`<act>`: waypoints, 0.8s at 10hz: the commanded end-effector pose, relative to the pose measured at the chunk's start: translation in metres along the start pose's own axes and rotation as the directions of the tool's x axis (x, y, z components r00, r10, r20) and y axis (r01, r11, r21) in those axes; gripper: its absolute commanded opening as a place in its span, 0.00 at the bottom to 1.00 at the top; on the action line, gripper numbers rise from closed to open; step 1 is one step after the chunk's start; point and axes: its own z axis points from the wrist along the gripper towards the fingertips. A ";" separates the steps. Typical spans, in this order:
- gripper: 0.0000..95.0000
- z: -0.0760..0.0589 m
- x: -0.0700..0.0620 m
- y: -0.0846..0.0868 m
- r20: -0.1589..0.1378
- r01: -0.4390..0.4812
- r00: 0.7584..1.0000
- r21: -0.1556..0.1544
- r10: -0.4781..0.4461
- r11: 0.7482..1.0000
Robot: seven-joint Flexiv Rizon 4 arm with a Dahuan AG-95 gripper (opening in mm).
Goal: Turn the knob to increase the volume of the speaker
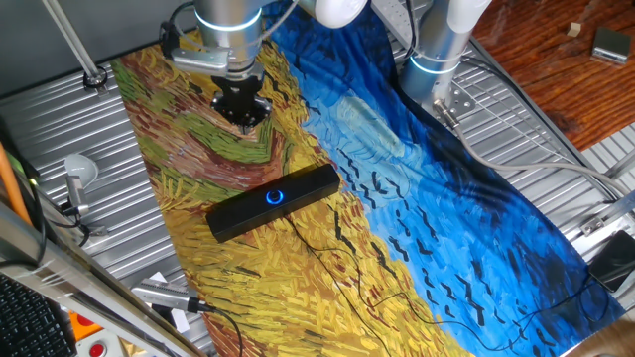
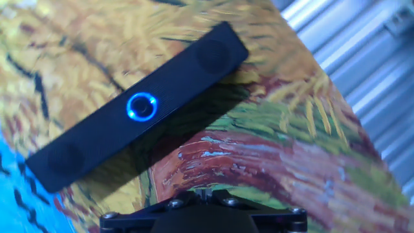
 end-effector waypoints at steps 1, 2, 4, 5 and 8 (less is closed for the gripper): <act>0.00 0.000 0.000 -0.005 0.033 0.142 0.989 0.006 -0.142 0.990; 0.00 0.000 0.000 -0.005 0.019 0.157 0.987 0.006 -0.157 0.988; 0.00 0.000 0.000 -0.005 0.014 0.172 0.985 -0.004 -0.172 0.985; 0.00 0.000 0.000 -0.005 0.016 0.179 0.984 -0.007 -0.178 0.984; 0.00 0.002 -0.006 -0.001 0.001 0.181 0.983 -0.003 -0.181 0.983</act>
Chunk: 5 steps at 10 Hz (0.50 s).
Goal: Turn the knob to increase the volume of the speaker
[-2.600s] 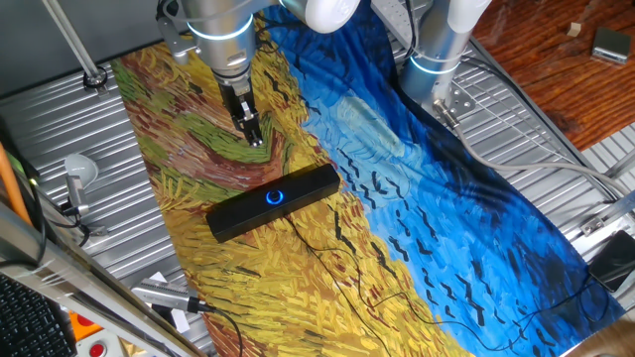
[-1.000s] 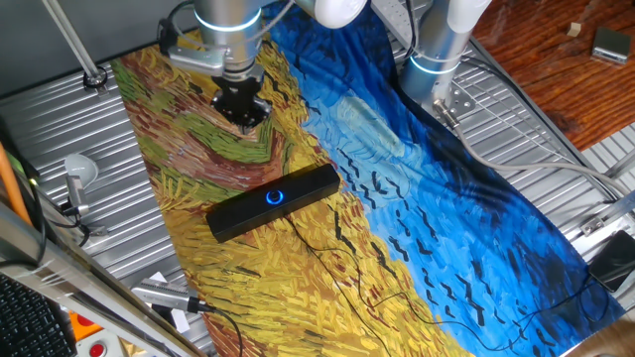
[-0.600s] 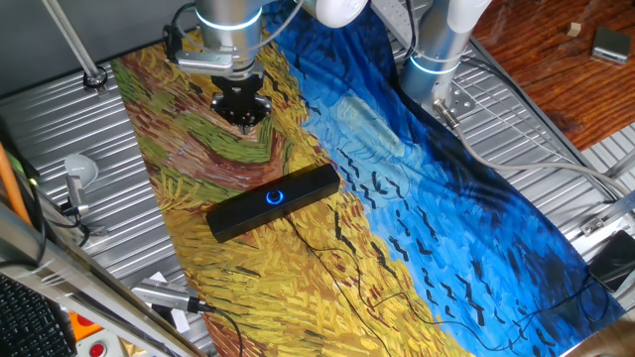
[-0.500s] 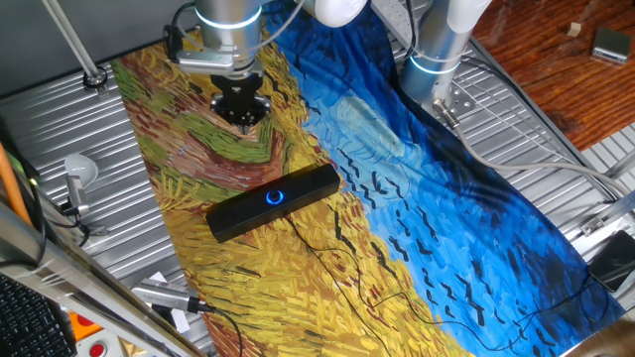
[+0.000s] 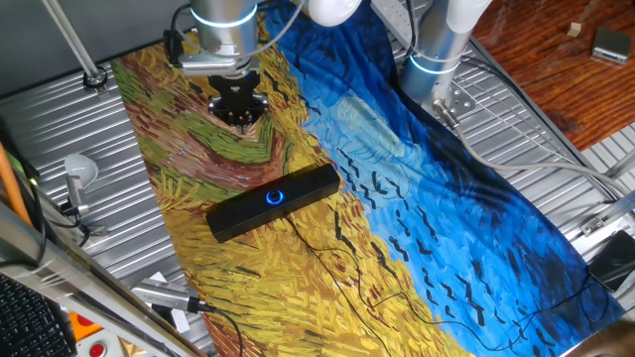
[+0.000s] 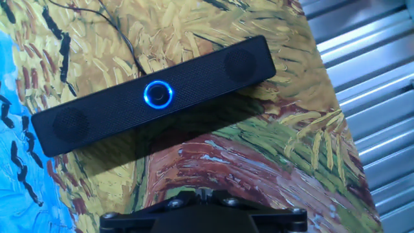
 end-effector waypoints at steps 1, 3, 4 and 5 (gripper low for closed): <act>0.20 0.003 -0.013 0.007 -0.016 0.028 0.999 0.007 -0.028 1.000; 0.40 0.006 -0.035 0.023 -0.042 0.070 0.997 0.016 -0.069 0.997; 0.40 0.009 -0.045 0.030 -0.046 0.088 0.995 0.017 -0.088 0.996; 0.40 0.012 -0.052 0.034 -0.045 0.105 0.994 0.016 -0.104 0.994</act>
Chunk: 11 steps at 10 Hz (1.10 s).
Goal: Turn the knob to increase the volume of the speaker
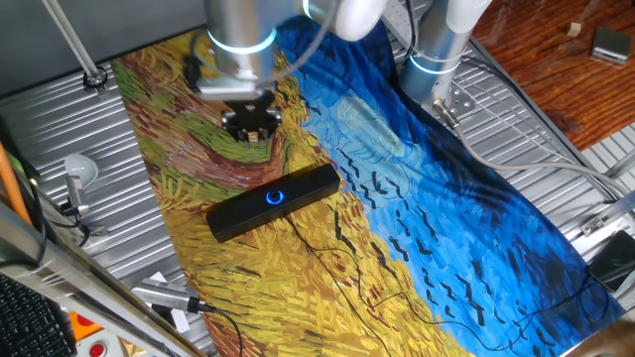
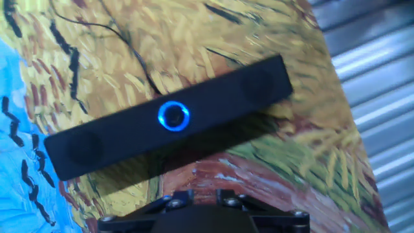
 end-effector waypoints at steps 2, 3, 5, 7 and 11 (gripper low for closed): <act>0.40 0.008 -0.019 0.016 0.002 0.082 0.997 0.007 -0.082 0.997; 0.40 0.008 -0.019 0.017 0.002 0.116 0.993 0.018 -0.116 0.993; 0.20 0.008 -0.019 0.017 0.008 0.159 0.987 0.032 -0.159 0.987; 0.20 0.008 -0.019 0.017 0.037 0.186 0.982 0.017 -0.187 0.982; 0.40 -0.015 -0.026 0.030 0.053 0.208 0.977 -0.040 -0.206 0.977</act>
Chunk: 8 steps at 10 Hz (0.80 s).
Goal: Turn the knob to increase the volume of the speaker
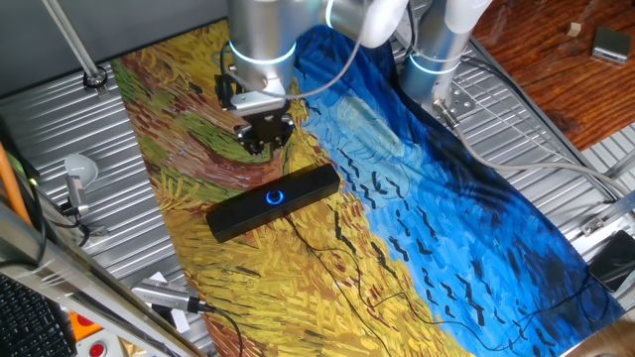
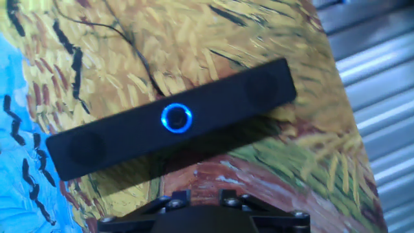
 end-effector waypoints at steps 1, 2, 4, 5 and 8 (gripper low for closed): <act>0.40 -0.013 -0.016 0.016 -0.011 0.019 1.000 -0.012 -0.019 1.000; 0.40 -0.006 -0.026 0.022 -0.010 0.018 1.000 -0.007 -0.018 1.000; 0.40 0.008 -0.041 0.025 -0.022 0.019 1.000 0.010 -0.018 1.000; 0.40 0.014 -0.043 0.024 -0.022 0.018 1.000 0.012 -0.018 1.000; 0.40 0.042 -0.043 0.016 -0.023 0.032 0.999 0.030 -0.031 0.999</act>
